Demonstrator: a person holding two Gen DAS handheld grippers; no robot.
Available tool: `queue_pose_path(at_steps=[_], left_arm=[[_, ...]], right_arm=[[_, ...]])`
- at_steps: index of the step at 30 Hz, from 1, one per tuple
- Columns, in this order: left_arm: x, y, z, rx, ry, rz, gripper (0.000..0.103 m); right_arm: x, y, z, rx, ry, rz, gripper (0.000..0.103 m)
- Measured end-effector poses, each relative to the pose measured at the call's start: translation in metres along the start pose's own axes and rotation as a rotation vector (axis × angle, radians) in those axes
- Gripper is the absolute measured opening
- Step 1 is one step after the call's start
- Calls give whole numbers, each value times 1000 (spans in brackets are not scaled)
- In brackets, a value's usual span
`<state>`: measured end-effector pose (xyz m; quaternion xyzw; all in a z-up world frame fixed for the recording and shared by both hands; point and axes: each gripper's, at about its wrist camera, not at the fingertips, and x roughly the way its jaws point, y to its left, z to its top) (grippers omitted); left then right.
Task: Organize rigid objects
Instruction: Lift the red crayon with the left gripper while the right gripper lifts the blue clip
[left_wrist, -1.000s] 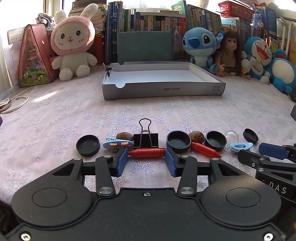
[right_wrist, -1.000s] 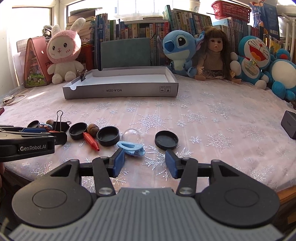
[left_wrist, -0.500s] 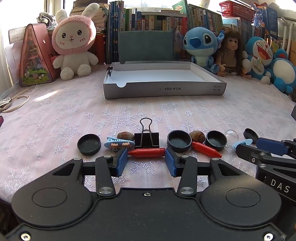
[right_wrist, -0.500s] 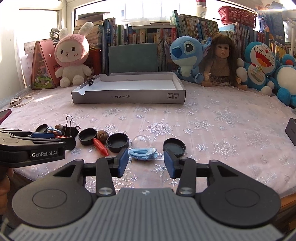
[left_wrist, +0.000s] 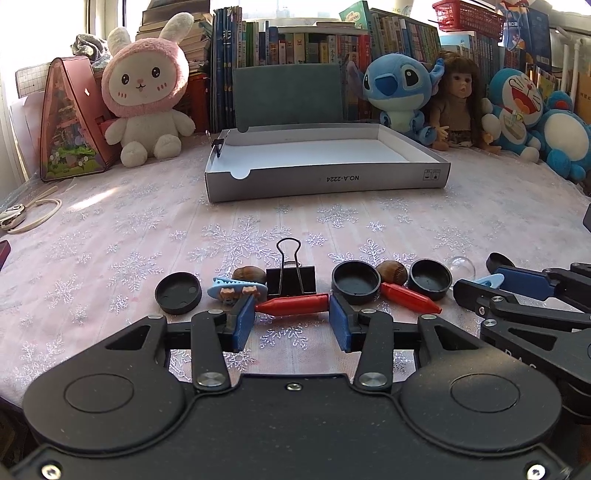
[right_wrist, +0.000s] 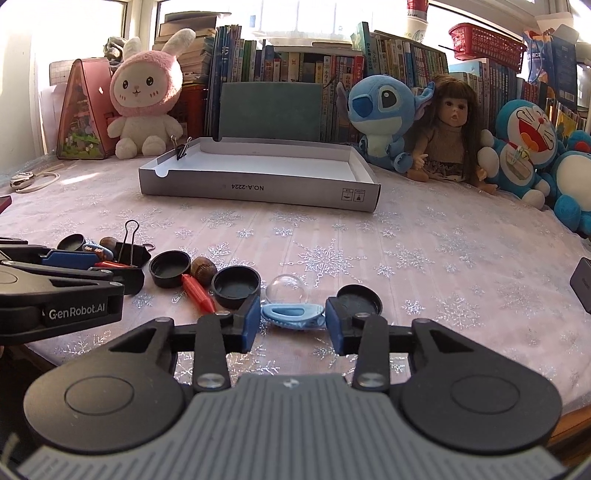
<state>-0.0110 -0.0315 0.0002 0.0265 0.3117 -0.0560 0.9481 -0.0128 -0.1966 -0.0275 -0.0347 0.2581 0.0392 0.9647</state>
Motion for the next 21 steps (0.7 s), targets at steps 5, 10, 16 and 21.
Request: queue_pose_path(at_steps=[5,10,16,21], left_arm=[[-18,3,13,8,-52,-21,42],[-16,13,39,17,-79,-39,41],[-2,23,65,-2,-56,-65,41],[11,25,85,-8,-41,-87,41]], right_arm=[[-6,-3,8,20,-16,27,44],[-3,-13,28,69,-15,50,44],[5,-23,51,85,-32,52,44],[17,-33,68,122,-19,82,44]])
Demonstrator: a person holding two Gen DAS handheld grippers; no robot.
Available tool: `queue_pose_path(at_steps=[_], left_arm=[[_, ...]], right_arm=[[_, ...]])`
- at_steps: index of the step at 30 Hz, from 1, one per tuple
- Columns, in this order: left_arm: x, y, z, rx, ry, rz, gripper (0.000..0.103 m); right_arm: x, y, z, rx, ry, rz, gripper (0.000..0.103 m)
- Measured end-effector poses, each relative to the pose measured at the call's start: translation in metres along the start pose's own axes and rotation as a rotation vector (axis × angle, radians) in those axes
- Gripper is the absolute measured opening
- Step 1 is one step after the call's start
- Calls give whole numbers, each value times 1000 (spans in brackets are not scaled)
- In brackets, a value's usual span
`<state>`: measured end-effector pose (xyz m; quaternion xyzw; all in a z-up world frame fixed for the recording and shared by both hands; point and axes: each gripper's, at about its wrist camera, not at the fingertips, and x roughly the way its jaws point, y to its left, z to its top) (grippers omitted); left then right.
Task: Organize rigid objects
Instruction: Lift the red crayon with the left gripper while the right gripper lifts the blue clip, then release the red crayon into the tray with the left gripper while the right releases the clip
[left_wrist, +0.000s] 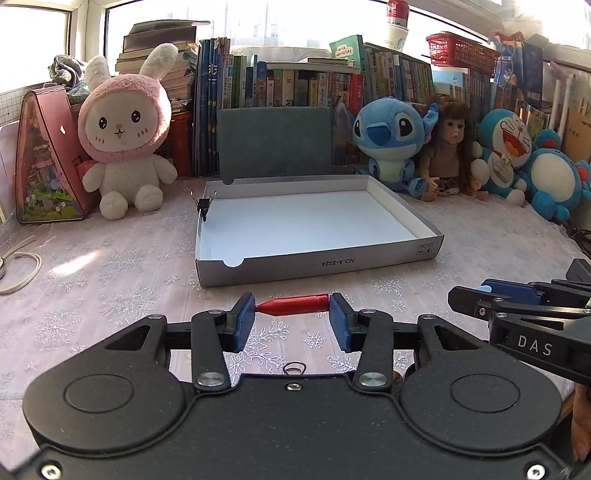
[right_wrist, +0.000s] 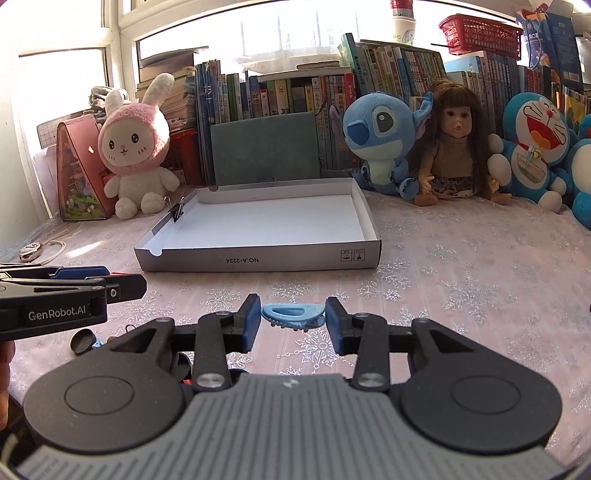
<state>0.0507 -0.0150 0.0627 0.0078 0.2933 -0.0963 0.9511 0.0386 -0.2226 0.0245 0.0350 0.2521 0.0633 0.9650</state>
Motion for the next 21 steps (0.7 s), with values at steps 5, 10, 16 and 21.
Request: queue_pose_path(at_steps=[5,10,16,21], left_arm=[[11,5,18,-26,19,-31,41],[34,7,40,-17,36,-37,41],[72,20,70,-70,92,-48,41],[99,24,88,-87,113,-67,41]], right_arm=[[11,-3,13,-5,10,12,44],[32,-9,34,16,54,32,44],[61,-14,67,-11,107,30,44],[87,-18,90,-8,150,31,44]])
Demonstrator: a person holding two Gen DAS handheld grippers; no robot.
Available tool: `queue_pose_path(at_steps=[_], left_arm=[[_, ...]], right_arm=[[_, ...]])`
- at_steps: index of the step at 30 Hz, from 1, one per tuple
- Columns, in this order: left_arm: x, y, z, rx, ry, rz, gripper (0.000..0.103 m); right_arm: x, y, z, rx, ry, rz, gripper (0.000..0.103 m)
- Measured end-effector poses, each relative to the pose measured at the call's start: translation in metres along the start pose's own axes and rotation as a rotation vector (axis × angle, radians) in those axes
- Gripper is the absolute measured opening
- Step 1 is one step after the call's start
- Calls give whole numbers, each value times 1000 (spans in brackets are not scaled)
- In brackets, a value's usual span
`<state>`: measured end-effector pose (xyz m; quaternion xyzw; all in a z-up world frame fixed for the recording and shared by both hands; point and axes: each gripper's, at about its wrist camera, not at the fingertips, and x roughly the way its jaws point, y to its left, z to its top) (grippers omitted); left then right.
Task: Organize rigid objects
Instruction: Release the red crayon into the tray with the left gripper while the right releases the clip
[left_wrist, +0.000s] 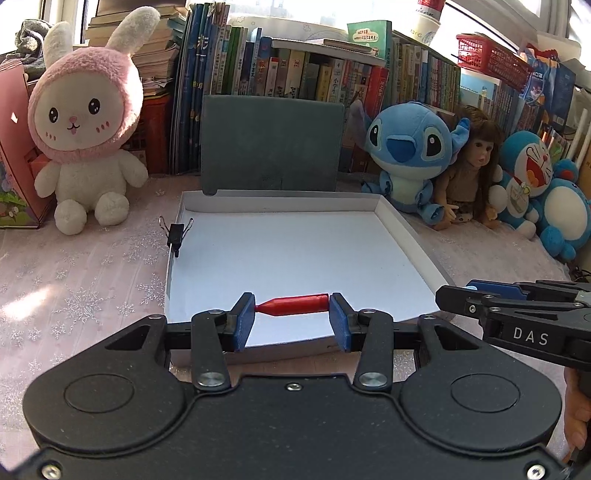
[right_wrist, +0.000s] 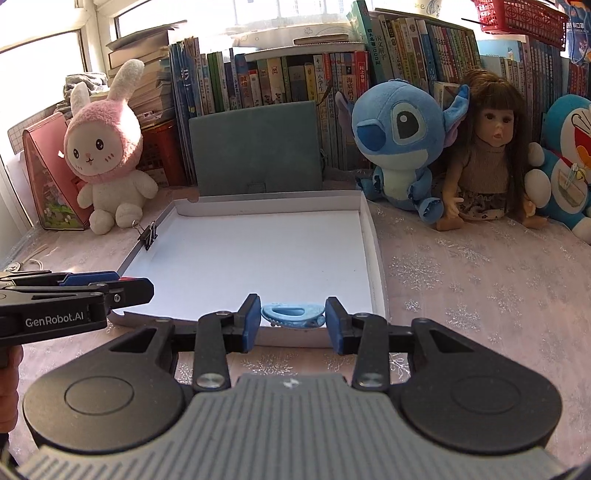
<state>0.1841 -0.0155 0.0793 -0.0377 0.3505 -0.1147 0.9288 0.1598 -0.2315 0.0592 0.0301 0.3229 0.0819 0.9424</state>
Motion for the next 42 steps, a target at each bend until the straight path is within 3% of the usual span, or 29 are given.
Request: queue_pose_path(at_steps=[8,13,19,42], left_arm=[[45,3,31,-49,92,-7,41],[79,7,42,-56,127,82,41],[112,11,46,-75,159,140,42],[144,7,44,-75,179,173,42]], right_arm=[[38,2,31,-5,58,3,44],[70,3,44,-10,89,-30,44],[112,-6,48,58,146,-75,44],[145,-2,48,50,182,-76,45]])
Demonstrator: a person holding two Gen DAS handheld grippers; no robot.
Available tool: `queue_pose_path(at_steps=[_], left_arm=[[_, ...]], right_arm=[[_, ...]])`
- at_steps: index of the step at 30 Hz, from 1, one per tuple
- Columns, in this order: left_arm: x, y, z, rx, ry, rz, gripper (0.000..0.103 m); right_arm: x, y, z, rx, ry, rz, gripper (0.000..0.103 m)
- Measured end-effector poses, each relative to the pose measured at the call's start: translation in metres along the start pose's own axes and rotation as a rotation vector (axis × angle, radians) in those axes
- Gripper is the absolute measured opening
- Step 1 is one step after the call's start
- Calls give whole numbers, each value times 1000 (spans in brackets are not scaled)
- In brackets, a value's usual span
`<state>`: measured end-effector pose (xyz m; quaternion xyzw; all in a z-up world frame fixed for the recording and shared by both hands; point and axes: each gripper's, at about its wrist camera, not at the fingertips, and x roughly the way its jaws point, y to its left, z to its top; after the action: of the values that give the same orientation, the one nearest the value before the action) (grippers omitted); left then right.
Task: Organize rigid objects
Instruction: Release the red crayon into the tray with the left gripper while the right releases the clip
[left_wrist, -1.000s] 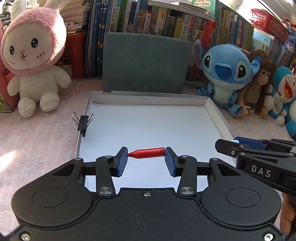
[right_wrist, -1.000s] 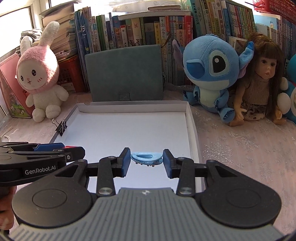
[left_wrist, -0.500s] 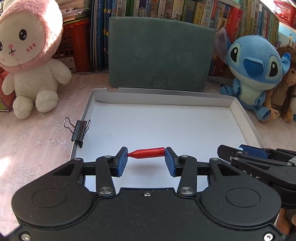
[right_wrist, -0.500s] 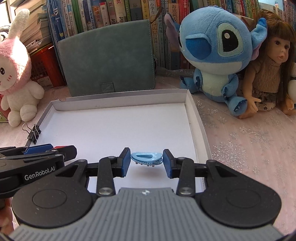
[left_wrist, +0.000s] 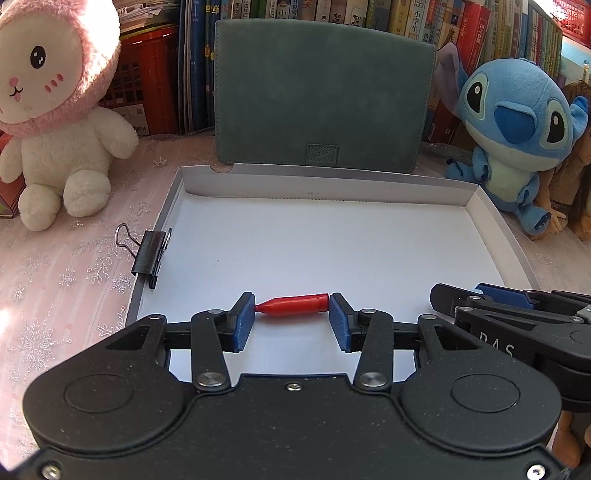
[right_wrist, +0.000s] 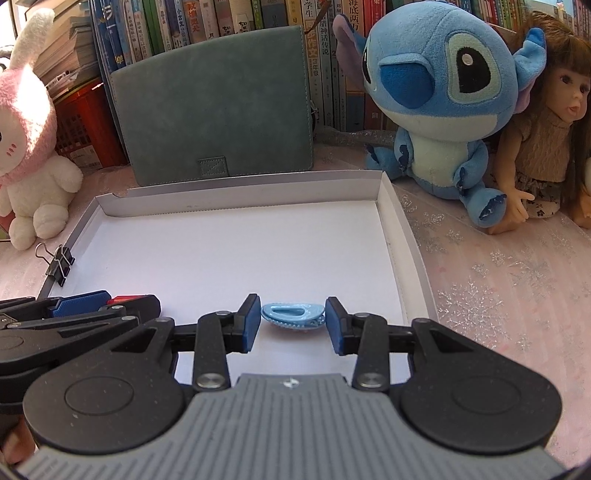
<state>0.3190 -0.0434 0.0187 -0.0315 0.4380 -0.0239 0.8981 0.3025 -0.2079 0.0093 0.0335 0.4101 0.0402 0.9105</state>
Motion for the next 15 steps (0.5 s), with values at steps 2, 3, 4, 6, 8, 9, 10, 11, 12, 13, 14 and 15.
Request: queue_pose_path(at_steps=[2,3,4,6,8,9,10,11,12,13,14,15], left_arm=[[1,0,0,1,-3,2,42],[1,-1,-1,1,-3,3,42],[1,-1,-1,5,-4,6,42],[2,-3,-2,17,-5,13,42],[2,-5,-3,32,-7,22,42],[3,-6,-3,35,-8,25,42],[3,-6,-4,38,-9,28,42],[3,-7,-4,38,-10,30,42],[4,-7,-4,37,-11,31,42],[4,-7,-4,36,-12,33,42],[4,-7,-4,36,-12,33,42],[4,-7,-4,37,-13,35,42]], right_arm=[[1,0,0,4,0,1,45],[1,0,0,2,0,1,45],[1,0,0,-1,0,1,45],[2,1,0,-5,1,1,45],[2,1,-1,-5,1,1,45],[2,1,-1,-3,1,3,45],[3,0,-2,-1,5,5,45],[3,0,-2,-2,4,4,44],[3,1,-3,-8,3,2,44],[3,2,-3,-13,2,-1,44],[3,2,-3,-16,2,-2,44],[3,2,-3,-18,2,-3,44]])
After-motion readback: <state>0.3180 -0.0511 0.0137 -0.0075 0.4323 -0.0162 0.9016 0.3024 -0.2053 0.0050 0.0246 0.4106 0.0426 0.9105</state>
